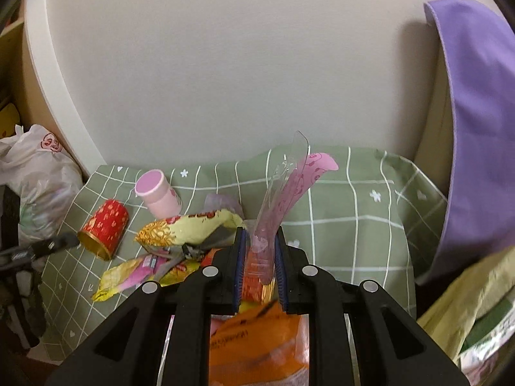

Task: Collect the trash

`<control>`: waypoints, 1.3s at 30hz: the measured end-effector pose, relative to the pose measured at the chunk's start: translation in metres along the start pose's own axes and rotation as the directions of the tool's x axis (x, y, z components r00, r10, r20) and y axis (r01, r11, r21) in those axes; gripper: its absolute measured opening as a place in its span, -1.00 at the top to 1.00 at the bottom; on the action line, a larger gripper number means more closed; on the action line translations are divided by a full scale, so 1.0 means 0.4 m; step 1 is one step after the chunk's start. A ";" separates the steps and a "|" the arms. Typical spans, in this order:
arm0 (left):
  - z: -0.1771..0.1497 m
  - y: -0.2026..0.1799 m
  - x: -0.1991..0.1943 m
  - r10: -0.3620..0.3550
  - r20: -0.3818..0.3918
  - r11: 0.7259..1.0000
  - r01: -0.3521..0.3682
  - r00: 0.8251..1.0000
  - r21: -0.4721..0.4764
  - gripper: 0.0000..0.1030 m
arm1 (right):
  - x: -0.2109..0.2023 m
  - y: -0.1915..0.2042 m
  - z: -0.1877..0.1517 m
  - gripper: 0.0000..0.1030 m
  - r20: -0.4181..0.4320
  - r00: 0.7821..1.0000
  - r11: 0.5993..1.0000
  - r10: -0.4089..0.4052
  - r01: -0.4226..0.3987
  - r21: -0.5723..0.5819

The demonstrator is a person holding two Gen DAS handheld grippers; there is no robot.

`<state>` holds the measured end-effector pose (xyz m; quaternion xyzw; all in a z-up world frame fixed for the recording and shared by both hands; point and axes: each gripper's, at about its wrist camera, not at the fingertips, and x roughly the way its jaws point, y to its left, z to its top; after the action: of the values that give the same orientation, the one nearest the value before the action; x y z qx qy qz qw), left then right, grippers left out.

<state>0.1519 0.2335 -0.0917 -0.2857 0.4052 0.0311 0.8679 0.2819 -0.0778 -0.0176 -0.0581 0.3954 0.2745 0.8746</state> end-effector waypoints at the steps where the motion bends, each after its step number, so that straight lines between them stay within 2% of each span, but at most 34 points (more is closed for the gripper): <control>1: 0.004 -0.004 0.010 0.032 -0.001 0.999 -0.032 0.999 0.008 -0.33 | -0.005 0.003 -0.010 0.66 0.000 1.000 1.000 -0.006 0.006 -0.003; 3: 0.011 -0.002 0.038 0.096 -0.016 0.995 -0.095 0.995 0.009 -0.33 | -0.015 0.006 -0.028 0.66 -0.003 1.000 1.000 -0.021 0.021 -0.016; 4: 0.015 0.003 0.047 0.104 -0.025 0.995 -0.104 0.994 -0.007 -0.33 | -0.019 0.009 -0.037 0.66 -0.007 1.000 0.999 -0.029 0.029 -0.023; 6: 0.022 0.008 0.037 0.092 -0.010 0.995 -0.092 0.996 -0.034 -0.32 | -0.030 0.012 -0.055 0.66 -0.011 0.999 0.999 -0.039 0.039 -0.024; 8: 0.033 0.000 0.022 0.094 0.020 0.996 -0.093 0.995 -0.016 -0.32 | -0.037 0.012 -0.070 0.66 -0.013 0.999 0.999 -0.046 0.046 -0.011; 14: 0.044 0.024 0.051 0.119 -0.016 0.992 -0.119 0.993 -0.035 -0.32 | -0.058 0.006 -0.100 0.66 -0.016 0.998 0.998 -0.054 0.055 0.025; 16: 0.036 0.043 0.051 0.127 -0.023 0.990 -0.128 0.992 -0.057 -0.15 | -0.068 0.004 -0.107 0.66 -0.009 0.998 0.998 -0.058 0.058 0.033; 19: 0.031 0.058 0.038 0.097 -0.019 0.991 -0.099 0.995 -0.091 -0.07 | -0.073 0.000 -0.112 0.66 -0.009 0.998 0.997 -0.063 0.063 0.045; 24: 0.036 0.033 0.015 0.087 0.014 0.995 -0.087 0.996 -0.049 0.08 | -0.093 0.005 -0.107 0.66 0.018 0.997 0.997 -0.070 0.069 0.041; 30: 0.053 -0.066 -0.041 0.064 0.106 0.993 -0.075 0.992 0.095 0.11 | -0.126 0.018 -0.094 0.79 0.051 0.997 0.998 -0.065 0.065 0.011; 33: 0.056 -0.104 -0.059 0.035 0.125 0.988 -0.054 0.992 0.146 0.10 | -0.130 0.015 -0.099 0.79 0.046 0.997 0.998 -0.060 0.059 0.014; 36: 0.051 -0.125 -0.065 0.013 0.120 0.984 -0.034 0.993 0.176 0.10 | -0.124 0.010 -0.117 0.77 0.005 1.000 1.000 -0.013 0.013 0.022; 37: 0.049 -0.129 -0.065 0.009 0.116 0.983 -0.030 0.993 0.183 0.09 | -0.122 0.009 -0.128 0.73 -0.008 1.000 1.000 -0.017 0.017 0.019; 39: 0.046 -0.139 -0.061 0.002 0.104 0.981 -0.022 0.995 0.191 0.08 | -0.118 0.004 -0.149 0.41 -0.032 0.999 1.000 -0.022 0.023 0.019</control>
<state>0.1640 0.2010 -0.0386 -0.1965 0.3628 0.0118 0.9109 0.2164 -0.1161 -0.0238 -0.0585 0.4111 0.2599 0.8718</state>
